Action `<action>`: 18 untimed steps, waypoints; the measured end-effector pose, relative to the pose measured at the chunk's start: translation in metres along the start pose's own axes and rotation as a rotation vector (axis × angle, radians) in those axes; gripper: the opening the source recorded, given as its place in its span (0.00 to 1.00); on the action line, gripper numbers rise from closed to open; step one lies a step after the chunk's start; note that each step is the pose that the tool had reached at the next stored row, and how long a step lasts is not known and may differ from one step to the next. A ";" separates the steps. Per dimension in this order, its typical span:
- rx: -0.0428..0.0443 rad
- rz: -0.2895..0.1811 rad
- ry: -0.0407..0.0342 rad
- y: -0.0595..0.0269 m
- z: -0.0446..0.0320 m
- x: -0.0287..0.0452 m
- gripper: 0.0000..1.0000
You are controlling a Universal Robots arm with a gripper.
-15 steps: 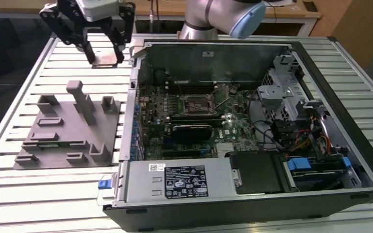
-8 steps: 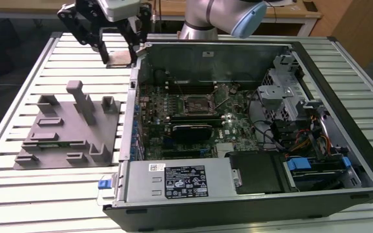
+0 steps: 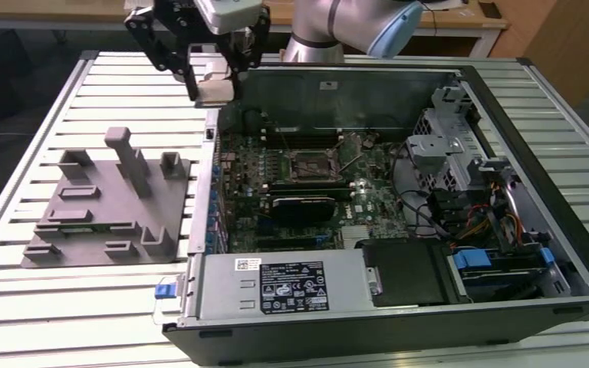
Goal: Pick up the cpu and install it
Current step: 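Pick up the cpu and move it towards the insertion slot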
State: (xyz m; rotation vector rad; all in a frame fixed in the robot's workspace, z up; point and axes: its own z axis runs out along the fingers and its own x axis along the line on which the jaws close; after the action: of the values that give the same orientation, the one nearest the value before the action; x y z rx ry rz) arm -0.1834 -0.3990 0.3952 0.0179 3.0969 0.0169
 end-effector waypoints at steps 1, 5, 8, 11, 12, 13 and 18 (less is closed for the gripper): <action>0.0001 0.000 0.0001 0.0001 0.0002 -0.0042 0.54; 0.0000 0.000 0.0002 0.0002 0.0009 -0.0213 0.54; 0.0001 0.000 0.0004 0.0004 0.0015 -0.0339 0.54; 0.0000 0.000 0.0005 0.0005 0.0021 -0.0464 0.54; 0.0001 0.000 0.0006 0.0006 0.0023 -0.0511 0.54; 0.0001 0.000 0.0006 0.0006 0.0025 -0.0551 0.54; 0.0002 0.000 0.0009 0.0008 0.0033 -0.0754 0.54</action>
State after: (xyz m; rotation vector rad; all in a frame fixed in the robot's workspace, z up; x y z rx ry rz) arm -0.1079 -0.3991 0.3953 0.0182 3.0978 0.0166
